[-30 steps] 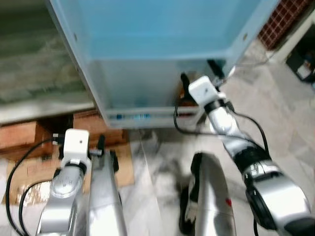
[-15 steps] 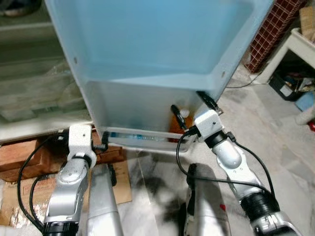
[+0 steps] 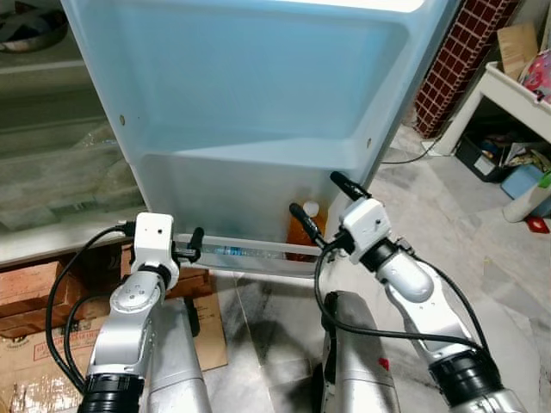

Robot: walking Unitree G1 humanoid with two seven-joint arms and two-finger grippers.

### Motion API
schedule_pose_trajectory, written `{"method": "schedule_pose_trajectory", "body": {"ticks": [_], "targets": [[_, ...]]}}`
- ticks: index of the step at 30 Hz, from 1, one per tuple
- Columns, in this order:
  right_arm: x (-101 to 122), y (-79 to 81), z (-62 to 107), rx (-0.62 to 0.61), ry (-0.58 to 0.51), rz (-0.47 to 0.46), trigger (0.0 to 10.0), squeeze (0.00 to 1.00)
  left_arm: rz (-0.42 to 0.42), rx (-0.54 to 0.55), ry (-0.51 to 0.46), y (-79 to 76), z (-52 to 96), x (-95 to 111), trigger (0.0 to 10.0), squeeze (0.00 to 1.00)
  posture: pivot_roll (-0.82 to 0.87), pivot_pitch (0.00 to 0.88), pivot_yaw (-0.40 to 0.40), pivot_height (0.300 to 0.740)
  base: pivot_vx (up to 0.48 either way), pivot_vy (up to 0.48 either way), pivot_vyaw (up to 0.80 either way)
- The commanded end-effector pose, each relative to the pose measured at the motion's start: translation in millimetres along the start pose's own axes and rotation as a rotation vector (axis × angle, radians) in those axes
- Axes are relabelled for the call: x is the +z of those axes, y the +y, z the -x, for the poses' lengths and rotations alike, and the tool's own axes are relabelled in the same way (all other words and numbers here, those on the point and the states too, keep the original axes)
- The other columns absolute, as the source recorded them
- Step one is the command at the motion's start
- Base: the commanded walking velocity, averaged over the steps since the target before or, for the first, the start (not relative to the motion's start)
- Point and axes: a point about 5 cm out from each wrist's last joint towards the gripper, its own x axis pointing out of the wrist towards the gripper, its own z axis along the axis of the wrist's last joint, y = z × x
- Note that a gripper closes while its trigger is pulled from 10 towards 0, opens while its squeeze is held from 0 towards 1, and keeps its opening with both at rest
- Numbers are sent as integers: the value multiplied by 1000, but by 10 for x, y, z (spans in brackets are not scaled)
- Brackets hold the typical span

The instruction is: Restocking fridge

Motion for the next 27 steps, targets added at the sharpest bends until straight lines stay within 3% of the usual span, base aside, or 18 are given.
{"method": "schedule_pose_trajectory", "body": {"ticks": [1, 10, 15, 16, 19, 27], "targets": [[-96, 131, 125, 136, 68, -69, 10000, 0, -6, -1, -1, 16, -36, 18, 10000, 0, 5, 6, -35, 493, 0, 0, 0], [-216, 287, 351, 267, 180, -144, 10000, 0, -4, -14, 7, -10, -104, 35, 10000, 0, -15, 2, -21, 493, 0, 0, 0], [-267, 335, 362, 284, 216, -105, 10000, 0, 33, -24, 71, -35, -171, -8, 10000, 0, -18, 2, -16, 493, 0, 0, 0], [-265, 356, 356, 288, 219, -106, 10000, 0, 38, -14, 146, -30, -246, -56, 10000, 0, -25, 1, -14, 493, 0, 0, 0], [-244, 348, 336, 269, 211, -103, 10000, 0, 40, 9, 198, -21, -320, -83, 10000, 0, -39, 0, -10, 493, 0, 0, 0], [-111, 394, 287, 227, 163, -84, 10000, 0, 99, -17, 228, -121, -510, 6, 10000, 0, -71, 0, -4, 493, 0, 0, 0]]}}
